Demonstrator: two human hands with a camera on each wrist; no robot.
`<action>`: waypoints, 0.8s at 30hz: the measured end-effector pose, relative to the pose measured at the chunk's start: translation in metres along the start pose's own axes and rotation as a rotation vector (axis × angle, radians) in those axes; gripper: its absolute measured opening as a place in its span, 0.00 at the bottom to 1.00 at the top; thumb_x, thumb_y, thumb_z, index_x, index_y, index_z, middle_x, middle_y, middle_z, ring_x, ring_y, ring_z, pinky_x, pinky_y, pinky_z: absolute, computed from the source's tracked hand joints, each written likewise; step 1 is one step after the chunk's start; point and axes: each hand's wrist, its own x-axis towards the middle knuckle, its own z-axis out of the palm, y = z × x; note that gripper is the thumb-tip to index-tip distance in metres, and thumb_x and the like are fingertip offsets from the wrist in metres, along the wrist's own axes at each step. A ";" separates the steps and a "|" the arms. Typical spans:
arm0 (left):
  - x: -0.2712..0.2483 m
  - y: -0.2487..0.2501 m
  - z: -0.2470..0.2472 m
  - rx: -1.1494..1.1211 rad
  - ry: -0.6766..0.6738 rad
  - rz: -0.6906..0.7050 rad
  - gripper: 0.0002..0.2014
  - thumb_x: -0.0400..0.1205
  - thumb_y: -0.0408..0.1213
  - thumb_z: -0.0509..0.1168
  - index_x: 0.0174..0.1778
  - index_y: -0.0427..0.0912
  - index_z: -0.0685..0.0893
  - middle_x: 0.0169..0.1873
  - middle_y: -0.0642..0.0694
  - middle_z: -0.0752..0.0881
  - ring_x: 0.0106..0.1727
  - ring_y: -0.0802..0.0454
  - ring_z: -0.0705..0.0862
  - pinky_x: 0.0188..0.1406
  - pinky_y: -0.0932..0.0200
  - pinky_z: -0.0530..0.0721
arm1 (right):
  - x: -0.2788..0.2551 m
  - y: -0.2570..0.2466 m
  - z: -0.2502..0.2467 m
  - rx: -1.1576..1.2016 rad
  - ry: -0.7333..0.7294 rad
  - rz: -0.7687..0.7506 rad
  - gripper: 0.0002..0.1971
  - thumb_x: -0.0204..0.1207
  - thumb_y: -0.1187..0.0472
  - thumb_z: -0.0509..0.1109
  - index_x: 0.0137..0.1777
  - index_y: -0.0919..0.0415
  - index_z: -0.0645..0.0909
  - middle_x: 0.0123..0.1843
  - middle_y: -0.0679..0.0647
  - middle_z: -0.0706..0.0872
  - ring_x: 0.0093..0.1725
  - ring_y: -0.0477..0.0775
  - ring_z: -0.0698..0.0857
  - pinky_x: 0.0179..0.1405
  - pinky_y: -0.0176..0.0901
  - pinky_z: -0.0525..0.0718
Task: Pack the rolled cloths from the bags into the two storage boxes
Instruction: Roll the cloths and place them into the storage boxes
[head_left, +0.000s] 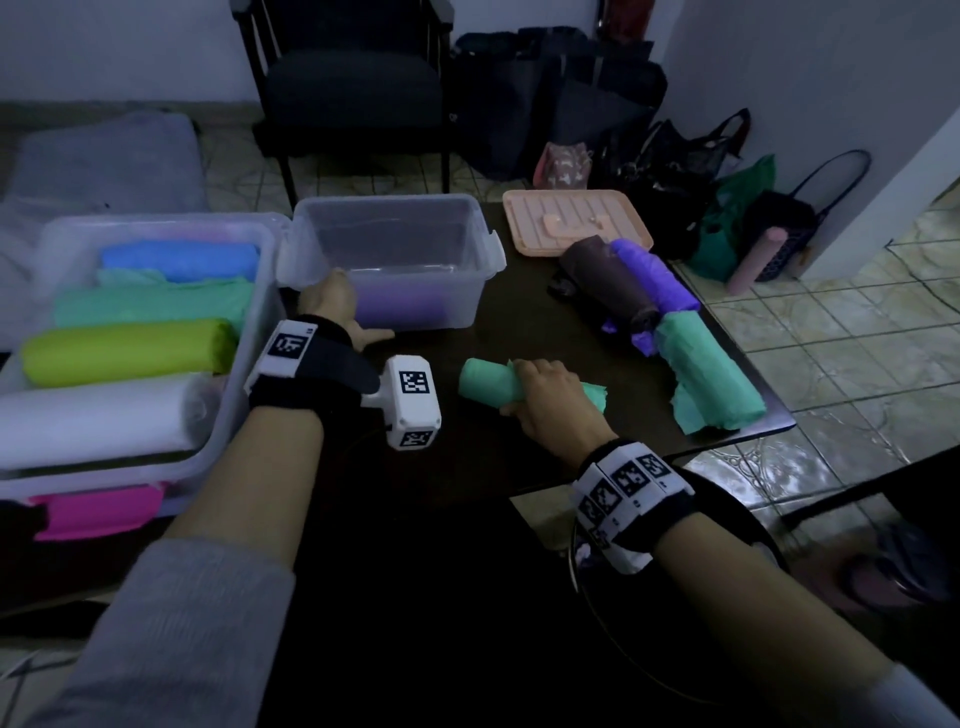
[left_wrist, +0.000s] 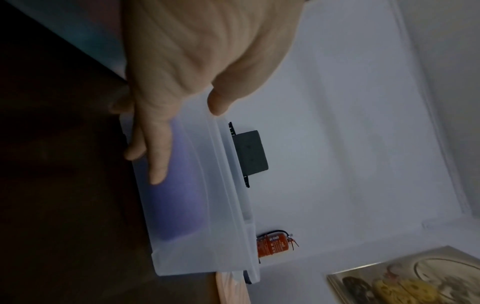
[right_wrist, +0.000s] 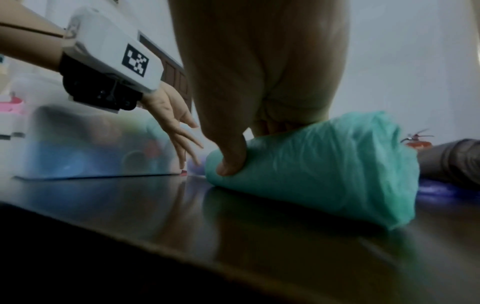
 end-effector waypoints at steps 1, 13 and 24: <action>0.000 -0.001 0.000 -0.016 -0.043 -0.005 0.22 0.87 0.37 0.54 0.78 0.40 0.65 0.73 0.39 0.71 0.70 0.37 0.75 0.33 0.51 0.88 | 0.000 0.000 -0.001 0.003 -0.017 -0.003 0.31 0.79 0.51 0.66 0.78 0.62 0.62 0.71 0.59 0.74 0.69 0.59 0.72 0.68 0.50 0.69; -0.017 -0.023 -0.008 -0.262 -0.043 0.080 0.20 0.86 0.26 0.50 0.75 0.33 0.63 0.45 0.40 0.75 0.39 0.46 0.78 0.41 0.48 0.86 | 0.018 -0.033 -0.092 0.126 0.100 -0.106 0.25 0.75 0.54 0.72 0.70 0.60 0.73 0.64 0.56 0.81 0.58 0.51 0.79 0.53 0.37 0.71; -0.035 -0.050 -0.025 -0.378 -0.078 0.123 0.16 0.83 0.22 0.52 0.66 0.28 0.74 0.45 0.35 0.81 0.39 0.45 0.84 0.33 0.58 0.89 | 0.121 -0.105 -0.075 0.009 0.094 -0.208 0.26 0.76 0.56 0.71 0.70 0.64 0.70 0.68 0.61 0.79 0.66 0.63 0.78 0.63 0.51 0.75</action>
